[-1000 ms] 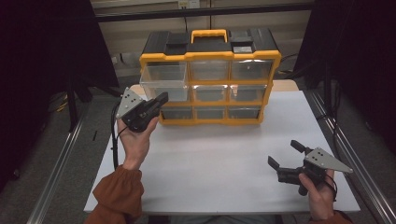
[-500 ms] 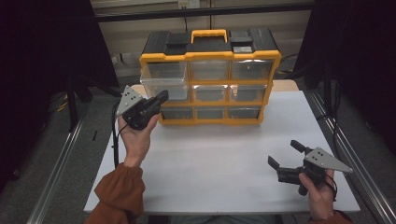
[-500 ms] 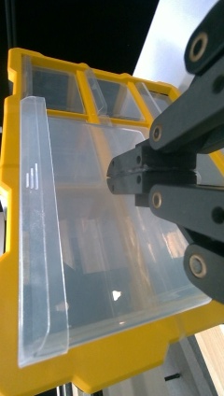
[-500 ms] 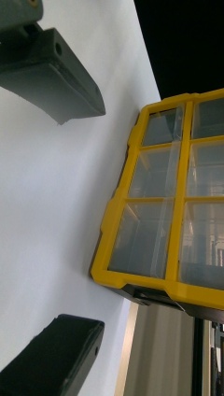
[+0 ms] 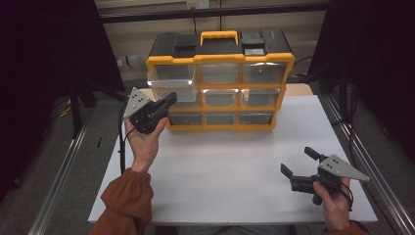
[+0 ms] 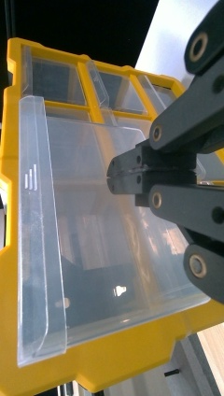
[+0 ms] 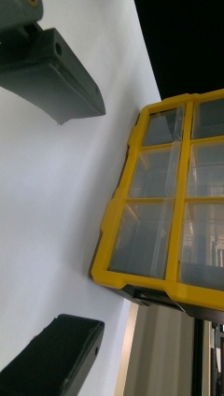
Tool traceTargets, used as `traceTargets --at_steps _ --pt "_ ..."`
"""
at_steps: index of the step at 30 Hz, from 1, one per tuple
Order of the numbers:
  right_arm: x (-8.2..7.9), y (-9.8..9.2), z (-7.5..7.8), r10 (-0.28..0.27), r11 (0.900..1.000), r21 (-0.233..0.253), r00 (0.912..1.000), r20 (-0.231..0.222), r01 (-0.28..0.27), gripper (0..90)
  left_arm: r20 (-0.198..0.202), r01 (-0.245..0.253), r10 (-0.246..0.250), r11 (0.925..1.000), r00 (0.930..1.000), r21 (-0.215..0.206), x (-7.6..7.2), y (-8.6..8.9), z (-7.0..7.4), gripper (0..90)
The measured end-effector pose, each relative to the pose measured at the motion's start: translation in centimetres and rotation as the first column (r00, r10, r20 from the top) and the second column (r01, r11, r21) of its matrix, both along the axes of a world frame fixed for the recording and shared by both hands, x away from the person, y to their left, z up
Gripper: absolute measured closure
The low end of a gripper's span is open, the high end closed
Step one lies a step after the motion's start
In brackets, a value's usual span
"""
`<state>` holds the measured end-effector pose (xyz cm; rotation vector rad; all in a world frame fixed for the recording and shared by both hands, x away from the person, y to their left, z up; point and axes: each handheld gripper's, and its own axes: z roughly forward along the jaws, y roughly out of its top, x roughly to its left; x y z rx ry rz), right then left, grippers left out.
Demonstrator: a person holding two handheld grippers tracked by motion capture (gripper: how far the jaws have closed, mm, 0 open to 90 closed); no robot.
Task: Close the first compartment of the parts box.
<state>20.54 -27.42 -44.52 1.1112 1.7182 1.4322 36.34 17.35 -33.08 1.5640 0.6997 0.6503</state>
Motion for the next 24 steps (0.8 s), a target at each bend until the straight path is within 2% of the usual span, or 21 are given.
traceTargets --at_steps 4,5,11,14,16,24 --pt "-0.02 -0.02 0.01 0.002 1.000 0.000 1.0000 -0.001 -0.002 0.2 -0.002 -0.001 0.001 0.9999 1.0000 -0.011 0.18 -0.11 -0.04 90.0" --pt "0.00 -0.03 0.00 0.001 1.000 -0.001 1.0000 0.000 -0.001 0.2 -0.002 -0.001 0.001 1.0000 1.0000 -0.001 0.26 -0.05 -0.01 90.0" --pt "0.00 0.01 0.00 -0.001 1.000 0.000 1.0000 0.004 0.001 0.2 -0.004 -0.003 0.003 1.0000 1.0000 -0.008 0.48 -0.11 -0.03 90.0" --pt "0.00 -0.03 0.01 0.002 1.000 -0.001 1.0000 0.001 -0.002 0.2 -0.011 -0.002 0.002 0.9997 0.9999 -0.023 0.69 -0.12 -0.10 90.0" --pt "0.00 -0.02 0.00 0.000 1.000 -0.001 1.0000 0.001 0.000 0.2 -0.002 -0.007 0.007 1.0000 1.0000 -0.006 0.74 -0.14 -0.05 90.0" --pt "0.00 0.00 0.00 0.001 1.000 -0.001 1.0000 0.002 -0.001 0.2 0.000 -0.011 0.011 0.9999 0.9999 -0.003 1.06 -0.21 -0.12 90.0"
